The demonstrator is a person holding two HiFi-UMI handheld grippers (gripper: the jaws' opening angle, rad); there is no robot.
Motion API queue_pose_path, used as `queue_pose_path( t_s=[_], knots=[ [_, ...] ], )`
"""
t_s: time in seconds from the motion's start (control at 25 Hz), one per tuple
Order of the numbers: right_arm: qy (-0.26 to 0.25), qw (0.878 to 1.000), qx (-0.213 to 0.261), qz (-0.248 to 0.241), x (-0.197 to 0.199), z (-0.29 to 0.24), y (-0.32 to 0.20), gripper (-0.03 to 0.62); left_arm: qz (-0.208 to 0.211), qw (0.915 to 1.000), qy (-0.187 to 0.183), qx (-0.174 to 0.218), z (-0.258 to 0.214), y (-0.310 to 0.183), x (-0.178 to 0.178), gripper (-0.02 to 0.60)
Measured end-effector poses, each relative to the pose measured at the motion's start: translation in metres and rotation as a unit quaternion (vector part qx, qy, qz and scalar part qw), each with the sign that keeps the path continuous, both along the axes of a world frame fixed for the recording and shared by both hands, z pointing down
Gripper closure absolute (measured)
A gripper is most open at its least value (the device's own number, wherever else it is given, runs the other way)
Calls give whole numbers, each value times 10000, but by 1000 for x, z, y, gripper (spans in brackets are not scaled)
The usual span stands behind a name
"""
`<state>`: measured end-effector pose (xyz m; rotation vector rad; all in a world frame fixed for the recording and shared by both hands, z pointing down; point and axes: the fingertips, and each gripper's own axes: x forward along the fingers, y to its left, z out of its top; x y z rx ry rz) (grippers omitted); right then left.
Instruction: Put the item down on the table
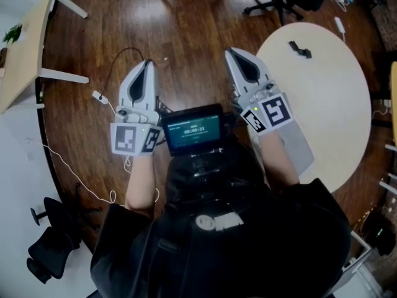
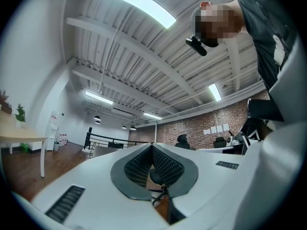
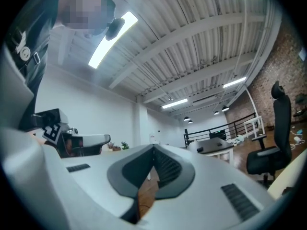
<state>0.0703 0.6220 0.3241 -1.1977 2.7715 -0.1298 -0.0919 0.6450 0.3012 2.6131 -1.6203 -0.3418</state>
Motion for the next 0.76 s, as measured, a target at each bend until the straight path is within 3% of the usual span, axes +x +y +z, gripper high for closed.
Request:
queue_pose_path(
  t_s=[0.76],
  knots=[
    [62, 9997, 122, 209, -10, -10, -13, 591, 49, 9997, -222, 87, -5, -18, -12, 581]
  ],
)
